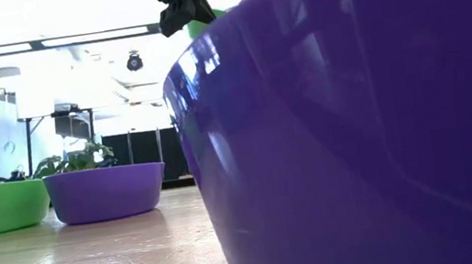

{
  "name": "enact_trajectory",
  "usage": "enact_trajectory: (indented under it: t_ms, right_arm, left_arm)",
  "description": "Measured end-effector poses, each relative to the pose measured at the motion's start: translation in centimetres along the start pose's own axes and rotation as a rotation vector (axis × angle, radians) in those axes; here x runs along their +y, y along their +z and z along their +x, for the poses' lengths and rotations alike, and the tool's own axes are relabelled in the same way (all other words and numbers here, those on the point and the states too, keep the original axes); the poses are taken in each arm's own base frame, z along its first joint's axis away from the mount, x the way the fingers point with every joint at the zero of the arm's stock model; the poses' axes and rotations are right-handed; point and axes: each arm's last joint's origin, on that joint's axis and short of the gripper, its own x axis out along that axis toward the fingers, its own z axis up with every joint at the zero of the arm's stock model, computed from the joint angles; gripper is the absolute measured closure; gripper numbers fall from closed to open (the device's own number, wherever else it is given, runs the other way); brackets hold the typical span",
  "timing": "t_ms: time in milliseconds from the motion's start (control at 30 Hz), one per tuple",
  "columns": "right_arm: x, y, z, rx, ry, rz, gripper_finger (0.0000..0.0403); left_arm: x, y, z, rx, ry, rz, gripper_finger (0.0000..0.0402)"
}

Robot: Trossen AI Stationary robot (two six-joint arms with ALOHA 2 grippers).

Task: Pick & Place Mini bowls
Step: Put the top green bowl on the shelf

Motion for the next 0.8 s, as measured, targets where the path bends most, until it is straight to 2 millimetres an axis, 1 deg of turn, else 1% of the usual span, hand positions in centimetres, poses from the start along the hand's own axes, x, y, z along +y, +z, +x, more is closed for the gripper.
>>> enact_trajectory:
  t_ms: [67, 133, 800]
  right_arm:
    - [0.00, 0.03, 0.00, -0.003, 0.000, -0.006, 0.0383]
    - [0.00, 0.04, -0.01, -0.004, 0.000, -0.013, 0.0388]
    - [0.03, 0.02, -0.02, -0.001, 0.001, -0.051, 0.0394]
  left_arm:
    - [0.00, 0.05, -0.02, -0.006, -0.002, -0.002, 0.0402]
    - [0.00, 0.06, -0.03, -0.009, -0.003, -0.004, 0.0401]
    - [0.00, -0.01, 0.02, -0.001, -0.002, -0.053, 0.0398]
